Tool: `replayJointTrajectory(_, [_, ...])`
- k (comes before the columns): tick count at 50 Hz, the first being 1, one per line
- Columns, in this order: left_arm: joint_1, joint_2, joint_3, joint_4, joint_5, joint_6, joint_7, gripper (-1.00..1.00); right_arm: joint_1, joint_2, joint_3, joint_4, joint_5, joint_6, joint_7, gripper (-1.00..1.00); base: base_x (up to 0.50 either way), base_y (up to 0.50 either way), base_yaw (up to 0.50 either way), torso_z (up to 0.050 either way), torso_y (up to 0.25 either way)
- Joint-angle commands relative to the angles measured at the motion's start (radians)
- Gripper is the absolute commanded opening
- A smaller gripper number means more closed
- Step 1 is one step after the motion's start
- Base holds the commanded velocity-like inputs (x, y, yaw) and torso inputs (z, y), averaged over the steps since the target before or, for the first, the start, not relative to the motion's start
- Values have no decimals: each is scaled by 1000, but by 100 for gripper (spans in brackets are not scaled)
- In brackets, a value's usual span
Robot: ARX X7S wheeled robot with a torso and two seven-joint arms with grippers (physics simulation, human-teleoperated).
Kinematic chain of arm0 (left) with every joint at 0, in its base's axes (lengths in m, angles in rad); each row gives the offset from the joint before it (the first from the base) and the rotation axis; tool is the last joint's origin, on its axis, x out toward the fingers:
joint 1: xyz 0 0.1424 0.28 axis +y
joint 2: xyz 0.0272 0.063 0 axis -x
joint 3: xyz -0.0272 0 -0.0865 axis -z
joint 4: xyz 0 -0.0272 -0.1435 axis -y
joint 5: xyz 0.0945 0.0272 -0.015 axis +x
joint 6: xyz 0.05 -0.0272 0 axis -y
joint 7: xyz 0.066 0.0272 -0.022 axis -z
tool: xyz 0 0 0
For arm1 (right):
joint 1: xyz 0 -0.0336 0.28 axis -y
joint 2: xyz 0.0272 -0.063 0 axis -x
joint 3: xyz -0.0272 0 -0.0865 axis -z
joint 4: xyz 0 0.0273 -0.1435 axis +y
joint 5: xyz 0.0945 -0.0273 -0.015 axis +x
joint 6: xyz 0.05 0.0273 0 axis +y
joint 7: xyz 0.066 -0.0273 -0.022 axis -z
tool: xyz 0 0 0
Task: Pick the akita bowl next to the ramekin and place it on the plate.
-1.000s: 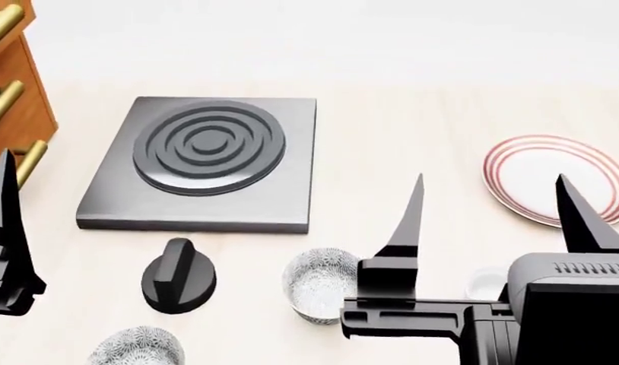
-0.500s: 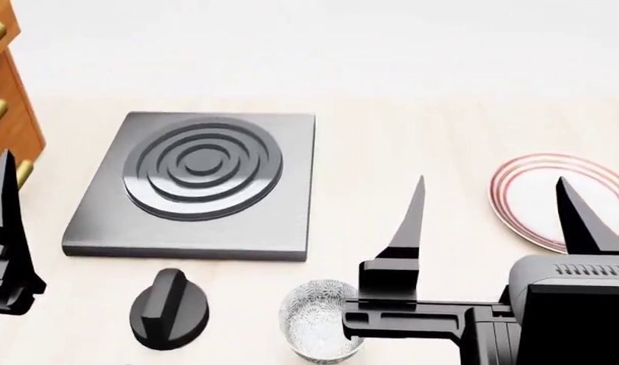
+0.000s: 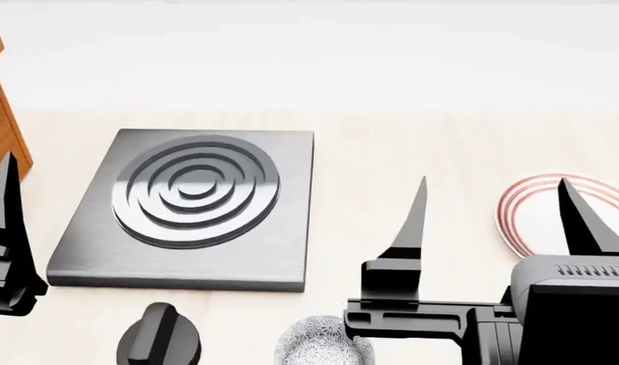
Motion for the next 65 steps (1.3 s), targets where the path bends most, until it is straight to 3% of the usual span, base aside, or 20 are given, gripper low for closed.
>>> replayJointTrajectory(1, [-4,16,-21,-6,6,0,18,100,-8,-14,25,-10,-9,-19,-24,100,148,0,0,0,0])
replayJointTrajectory(32, [3,-5,2,-30,27,39,17,100,4,-5,-1,-10,-21,-25,-15,100,129,0,0,0,0])
replayJointTrajectory(65, [6,-20,17,-28,9,43,1,100,-18,9,-14,-9,-35,-53,-11,100,0,0,0,-3,-133])
